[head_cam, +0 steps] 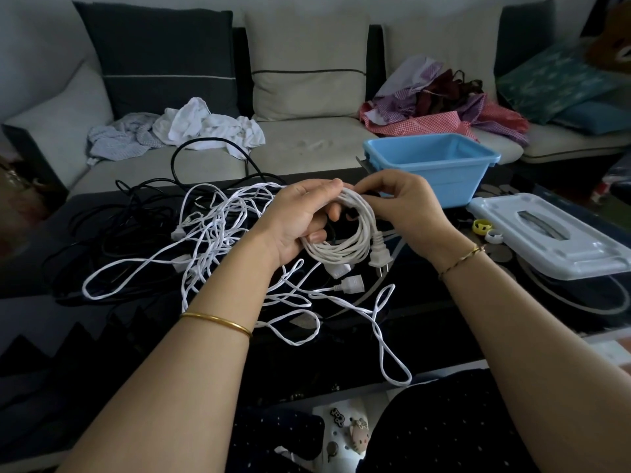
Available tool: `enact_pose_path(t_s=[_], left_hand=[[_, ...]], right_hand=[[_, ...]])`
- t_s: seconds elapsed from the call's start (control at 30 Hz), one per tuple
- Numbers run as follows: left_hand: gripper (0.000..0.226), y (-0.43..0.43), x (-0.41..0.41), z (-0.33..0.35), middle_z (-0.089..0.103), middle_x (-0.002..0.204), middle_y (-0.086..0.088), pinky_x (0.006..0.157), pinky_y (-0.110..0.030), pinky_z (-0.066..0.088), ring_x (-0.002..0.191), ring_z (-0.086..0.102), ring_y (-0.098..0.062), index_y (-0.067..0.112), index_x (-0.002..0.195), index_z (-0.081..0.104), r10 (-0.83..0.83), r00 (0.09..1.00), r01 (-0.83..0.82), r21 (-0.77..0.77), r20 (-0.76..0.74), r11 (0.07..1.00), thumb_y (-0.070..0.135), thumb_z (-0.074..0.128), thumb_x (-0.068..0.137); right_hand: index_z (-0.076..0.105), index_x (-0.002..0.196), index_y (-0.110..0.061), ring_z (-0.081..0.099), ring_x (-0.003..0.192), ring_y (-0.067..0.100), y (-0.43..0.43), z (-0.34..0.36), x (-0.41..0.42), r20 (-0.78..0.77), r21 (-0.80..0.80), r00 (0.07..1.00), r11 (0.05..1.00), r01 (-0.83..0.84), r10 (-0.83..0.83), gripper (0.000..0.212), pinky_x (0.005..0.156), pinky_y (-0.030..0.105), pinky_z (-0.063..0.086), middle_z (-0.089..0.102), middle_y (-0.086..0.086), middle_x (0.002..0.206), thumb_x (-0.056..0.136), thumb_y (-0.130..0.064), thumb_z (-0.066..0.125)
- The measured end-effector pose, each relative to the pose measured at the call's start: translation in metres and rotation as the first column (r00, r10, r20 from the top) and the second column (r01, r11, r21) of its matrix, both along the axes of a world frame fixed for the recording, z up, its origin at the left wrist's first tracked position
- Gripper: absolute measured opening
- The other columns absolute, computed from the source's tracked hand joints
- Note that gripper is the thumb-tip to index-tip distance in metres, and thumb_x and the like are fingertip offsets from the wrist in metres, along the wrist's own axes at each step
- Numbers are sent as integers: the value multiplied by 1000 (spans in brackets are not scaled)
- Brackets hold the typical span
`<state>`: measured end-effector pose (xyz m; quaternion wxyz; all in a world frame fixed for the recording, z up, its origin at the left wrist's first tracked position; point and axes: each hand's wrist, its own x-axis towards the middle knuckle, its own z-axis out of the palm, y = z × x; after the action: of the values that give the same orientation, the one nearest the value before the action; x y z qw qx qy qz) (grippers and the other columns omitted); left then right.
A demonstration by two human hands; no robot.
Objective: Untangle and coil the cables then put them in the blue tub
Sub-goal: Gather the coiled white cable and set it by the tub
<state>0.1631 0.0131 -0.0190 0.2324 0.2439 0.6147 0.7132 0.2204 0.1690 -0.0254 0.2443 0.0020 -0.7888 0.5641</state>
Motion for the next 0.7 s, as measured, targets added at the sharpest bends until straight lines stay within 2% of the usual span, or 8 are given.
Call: enact_pose_path(t_s=[0.1,0.17,0.23,0.33,0.43,0.5,0.6,0.7], left_hand=[[21,2,1,1,42,50,2,32,-14,22,28,24,-1,9,97,65,7,1000,-7,8,-2,1000,18,47,99],[19,3,1,1,39,47,4,33,-14,22,29,23,-1,12,102,65,16,1000,-15,22,-6,1000,17,47,99],[19,5,0,1,35,47,6,33,-14,22,30,21,-1,14,105,64,22,1000,-23,52,6,998,15,47,99],[18,7,0,2,33,46,8,34,-14,23,32,20,-1,13,102,66,52,999,-52,65,-1,997,15,48,99],[18,8,1,5,32,47,9,34,-15,23,33,19,-1,11,102,67,62,998,-62,32,-24,998,22,54,96],[25,9,2,7,36,46,11,35,-15,22,33,19,-1,8,108,65,63,998,-63,8,-30,998,26,60,91],[21,10,4,9,50,46,12,33,-14,22,30,22,-1,9,105,64,77,995,-78,-12,-65,997,18,65,87],[16,11,4,7,53,48,12,32,-14,23,30,24,-1,14,103,65,109,991,-111,-16,-82,994,14,66,87]], right_hand=[[66,89,-4,68,70,16,1,-2,0,59,-268,988,956,-121,141,8,74,29,57,72,5,79,82,-1,68],[64,90,-4,68,63,15,-1,-4,0,54,-419,971,888,-189,233,7,64,25,59,71,7,75,85,0,62],[61,89,-5,66,55,13,-5,-4,1,53,-533,956,818,-218,289,7,54,23,56,68,7,65,90,-2,55],[58,89,-5,61,49,12,-9,-3,-1,70,-666,938,715,-210,341,12,51,24,53,61,8,58,94,-1,48],[57,88,-4,57,45,10,-9,-1,-4,83,-716,936,674,-183,342,16,56,26,52,56,9,62,94,5,44],[56,86,-4,56,43,10,-9,-1,-5,88,-734,934,656,-175,347,18,55,26,51,55,8,61,93,7,43],[56,86,-3,56,43,11,-9,-1,-5,104,-734,936,661,-155,335,17,54,26,52,56,8,58,91,8,45],[57,86,-3,57,43,12,-11,1,-5,115,-726,944,674,-133,310,15,53,26,52,57,7,55,91,8,47]])
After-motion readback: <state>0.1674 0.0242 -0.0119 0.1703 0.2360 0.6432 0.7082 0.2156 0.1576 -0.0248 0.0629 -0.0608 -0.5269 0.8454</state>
